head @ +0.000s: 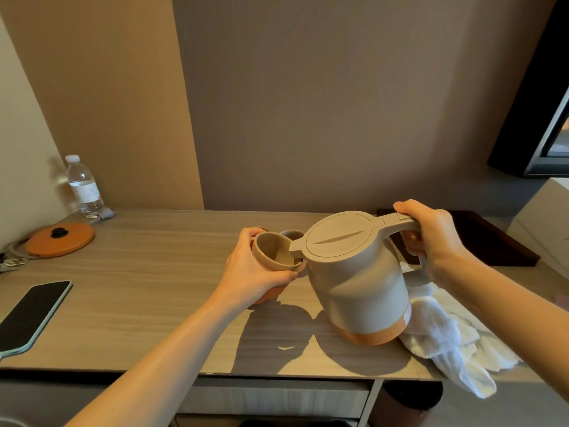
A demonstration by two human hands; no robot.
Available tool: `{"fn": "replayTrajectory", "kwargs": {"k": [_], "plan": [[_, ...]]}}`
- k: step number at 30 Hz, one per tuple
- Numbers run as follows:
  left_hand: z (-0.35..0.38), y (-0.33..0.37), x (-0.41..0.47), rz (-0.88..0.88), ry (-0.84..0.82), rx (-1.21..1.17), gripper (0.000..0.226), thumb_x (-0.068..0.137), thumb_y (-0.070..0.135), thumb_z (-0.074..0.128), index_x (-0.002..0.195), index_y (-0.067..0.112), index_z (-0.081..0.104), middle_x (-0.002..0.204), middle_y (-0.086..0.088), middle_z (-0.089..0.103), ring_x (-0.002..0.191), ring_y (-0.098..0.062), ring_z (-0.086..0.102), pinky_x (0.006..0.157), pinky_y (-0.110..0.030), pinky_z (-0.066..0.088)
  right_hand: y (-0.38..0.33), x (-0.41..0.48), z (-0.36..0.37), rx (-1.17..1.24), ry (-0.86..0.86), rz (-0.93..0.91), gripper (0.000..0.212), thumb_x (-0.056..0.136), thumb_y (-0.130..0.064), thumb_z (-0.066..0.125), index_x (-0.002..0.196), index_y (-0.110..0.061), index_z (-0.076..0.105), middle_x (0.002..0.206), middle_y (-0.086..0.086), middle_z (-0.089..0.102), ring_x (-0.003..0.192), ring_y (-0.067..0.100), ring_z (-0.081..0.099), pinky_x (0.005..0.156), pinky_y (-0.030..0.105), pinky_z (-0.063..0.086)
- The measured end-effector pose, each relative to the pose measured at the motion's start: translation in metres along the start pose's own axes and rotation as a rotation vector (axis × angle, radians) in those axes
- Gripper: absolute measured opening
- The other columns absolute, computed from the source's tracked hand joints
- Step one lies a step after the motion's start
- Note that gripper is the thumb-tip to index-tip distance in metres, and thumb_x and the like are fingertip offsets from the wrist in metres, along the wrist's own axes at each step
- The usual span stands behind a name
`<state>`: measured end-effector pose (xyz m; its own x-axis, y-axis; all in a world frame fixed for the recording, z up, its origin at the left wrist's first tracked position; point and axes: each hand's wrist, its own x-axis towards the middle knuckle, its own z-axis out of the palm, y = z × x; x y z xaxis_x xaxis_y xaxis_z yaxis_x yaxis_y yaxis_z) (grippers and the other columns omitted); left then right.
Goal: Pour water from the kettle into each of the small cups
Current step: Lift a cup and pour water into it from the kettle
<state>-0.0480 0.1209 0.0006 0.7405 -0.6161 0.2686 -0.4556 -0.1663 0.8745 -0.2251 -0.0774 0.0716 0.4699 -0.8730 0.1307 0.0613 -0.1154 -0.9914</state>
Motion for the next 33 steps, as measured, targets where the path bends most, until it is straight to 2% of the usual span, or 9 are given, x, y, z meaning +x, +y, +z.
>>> {"fn": "replayTrajectory", "kwargs": {"k": [6,12,18,22,33], "plan": [[-0.003,-0.003,-0.008,0.020,0.021,-0.043,0.090,0.052,0.035,0.095,0.122,0.038,0.038,0.109,0.026,0.050,0.103,-0.002,0.051,0.073,-0.016,0.045,-0.010,-0.005,0.004,-0.048,-0.038,-0.014,0.030,0.083,-0.031,0.064,0.060,-0.010,0.062,0.040,-0.009,0.051,0.035,0.003,0.045,0.054,0.024,0.034],[-0.005,-0.004,-0.015,0.039,0.033,-0.050,0.091,0.053,0.029,0.096,0.122,0.038,0.037,0.111,0.026,0.050,0.104,0.000,0.052,0.076,-0.017,0.047,-0.021,-0.008,0.010,-0.087,-0.066,-0.036,0.031,0.080,-0.029,0.065,0.057,-0.008,0.058,0.046,0.000,0.047,0.040,0.007,0.041,0.053,0.025,0.035],[-0.005,-0.004,-0.023,0.031,0.050,-0.059,0.093,0.053,0.027,0.096,0.124,0.035,0.037,0.109,0.028,0.048,0.103,0.004,0.050,0.075,-0.015,0.047,-0.029,-0.013,0.015,-0.111,-0.103,-0.062,0.038,0.082,-0.024,0.063,0.050,-0.011,0.049,0.036,-0.007,0.040,0.047,0.013,0.038,0.053,0.026,0.033],[-0.006,-0.004,-0.027,0.017,0.057,-0.079,0.091,0.054,0.026,0.096,0.122,0.037,0.036,0.109,0.027,0.049,0.103,0.002,0.051,0.077,-0.017,0.048,-0.032,-0.015,0.018,-0.124,-0.122,-0.071,0.040,0.082,-0.024,0.063,0.047,-0.012,0.047,0.036,-0.007,0.038,0.039,0.009,0.034,0.050,0.025,0.030],[-0.009,-0.009,-0.035,-0.010,0.068,-0.118,0.089,0.055,0.026,0.095,0.122,0.036,0.038,0.111,0.024,0.051,0.105,-0.002,0.052,0.078,-0.019,0.050,-0.036,-0.018,0.027,-0.185,-0.141,-0.092,0.043,0.083,-0.025,0.063,0.045,-0.013,0.049,0.035,-0.007,0.039,0.035,0.006,0.035,0.049,0.024,0.031]]}}
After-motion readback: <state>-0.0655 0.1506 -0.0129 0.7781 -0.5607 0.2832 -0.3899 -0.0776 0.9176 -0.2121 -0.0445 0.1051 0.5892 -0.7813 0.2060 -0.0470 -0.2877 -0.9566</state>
